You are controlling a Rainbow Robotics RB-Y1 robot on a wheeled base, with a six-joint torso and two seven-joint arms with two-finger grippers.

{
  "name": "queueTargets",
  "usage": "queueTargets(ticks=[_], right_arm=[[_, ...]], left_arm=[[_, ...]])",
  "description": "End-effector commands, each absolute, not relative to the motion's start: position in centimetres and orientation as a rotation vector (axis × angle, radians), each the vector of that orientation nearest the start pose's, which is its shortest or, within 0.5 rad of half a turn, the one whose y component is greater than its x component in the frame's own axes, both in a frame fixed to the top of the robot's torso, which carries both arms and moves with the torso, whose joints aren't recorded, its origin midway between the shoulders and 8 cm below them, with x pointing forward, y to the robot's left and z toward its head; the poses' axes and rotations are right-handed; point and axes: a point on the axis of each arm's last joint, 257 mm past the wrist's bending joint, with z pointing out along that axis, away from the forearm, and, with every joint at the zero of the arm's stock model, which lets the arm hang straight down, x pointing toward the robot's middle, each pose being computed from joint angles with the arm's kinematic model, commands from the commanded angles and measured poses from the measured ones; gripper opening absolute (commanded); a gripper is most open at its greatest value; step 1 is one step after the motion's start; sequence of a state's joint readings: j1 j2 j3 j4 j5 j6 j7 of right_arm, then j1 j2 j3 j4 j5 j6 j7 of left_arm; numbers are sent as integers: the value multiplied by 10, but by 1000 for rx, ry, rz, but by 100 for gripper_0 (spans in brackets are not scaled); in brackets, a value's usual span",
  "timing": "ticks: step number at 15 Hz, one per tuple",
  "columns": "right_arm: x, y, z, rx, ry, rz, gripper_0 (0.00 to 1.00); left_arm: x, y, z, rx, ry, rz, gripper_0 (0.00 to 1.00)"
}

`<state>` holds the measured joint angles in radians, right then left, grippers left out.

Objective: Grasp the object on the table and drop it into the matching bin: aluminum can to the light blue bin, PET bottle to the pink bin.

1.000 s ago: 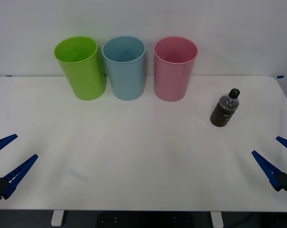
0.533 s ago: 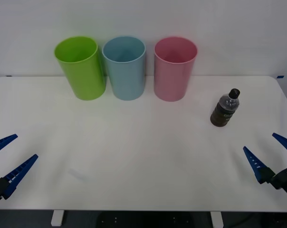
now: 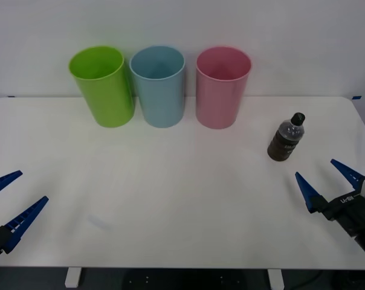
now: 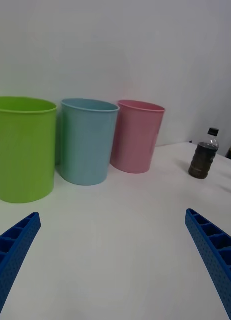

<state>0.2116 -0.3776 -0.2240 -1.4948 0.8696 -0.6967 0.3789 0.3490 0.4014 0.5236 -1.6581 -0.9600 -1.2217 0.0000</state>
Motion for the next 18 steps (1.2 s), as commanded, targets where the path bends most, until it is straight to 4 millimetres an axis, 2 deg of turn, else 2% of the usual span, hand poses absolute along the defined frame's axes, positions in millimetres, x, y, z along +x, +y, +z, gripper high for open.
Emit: queueTargets(ticks=[1, 9, 18], right_arm=[[463, -327, -244, -280, 1517, 219, 100], [514, -318, -257, -228, 1533, 188, 100], [548, -303, -258, -223, 1561, 105, 100]], left_arm=[[342, 330, -169, 465, 1441, -567, 100], [342, 330, -169, 465, 1441, -567, 100], [342, 330, -169, 465, 1441, -567, 100]])
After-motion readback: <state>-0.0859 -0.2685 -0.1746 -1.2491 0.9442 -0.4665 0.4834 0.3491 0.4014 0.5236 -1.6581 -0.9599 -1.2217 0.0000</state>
